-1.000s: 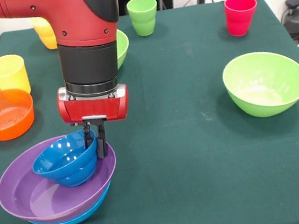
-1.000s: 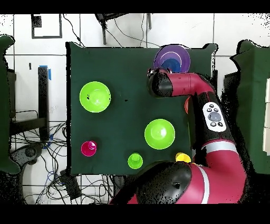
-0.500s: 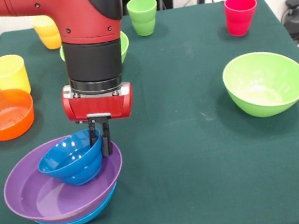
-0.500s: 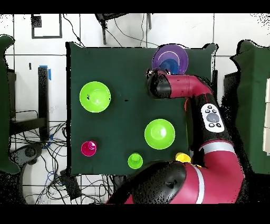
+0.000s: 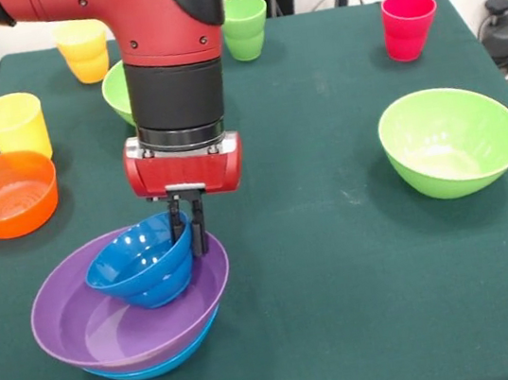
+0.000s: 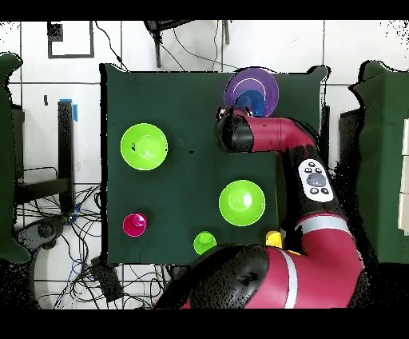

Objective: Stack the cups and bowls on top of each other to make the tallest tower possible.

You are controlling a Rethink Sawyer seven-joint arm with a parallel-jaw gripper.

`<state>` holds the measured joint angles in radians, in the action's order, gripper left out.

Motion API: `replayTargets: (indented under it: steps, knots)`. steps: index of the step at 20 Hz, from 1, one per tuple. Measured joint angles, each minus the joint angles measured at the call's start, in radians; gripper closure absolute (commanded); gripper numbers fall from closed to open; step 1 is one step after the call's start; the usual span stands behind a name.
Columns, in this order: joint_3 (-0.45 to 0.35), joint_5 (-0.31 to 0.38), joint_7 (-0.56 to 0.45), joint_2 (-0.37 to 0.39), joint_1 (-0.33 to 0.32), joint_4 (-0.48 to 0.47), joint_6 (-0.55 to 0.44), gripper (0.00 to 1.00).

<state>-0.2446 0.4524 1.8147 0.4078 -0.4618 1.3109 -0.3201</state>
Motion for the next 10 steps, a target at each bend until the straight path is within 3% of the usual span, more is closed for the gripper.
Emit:
replayTargets:
  steps: [10]
  knots:
    - [0.036, -0.052, 0.000, 0.002, 0.029, 0.023, 0.035, 1.00]
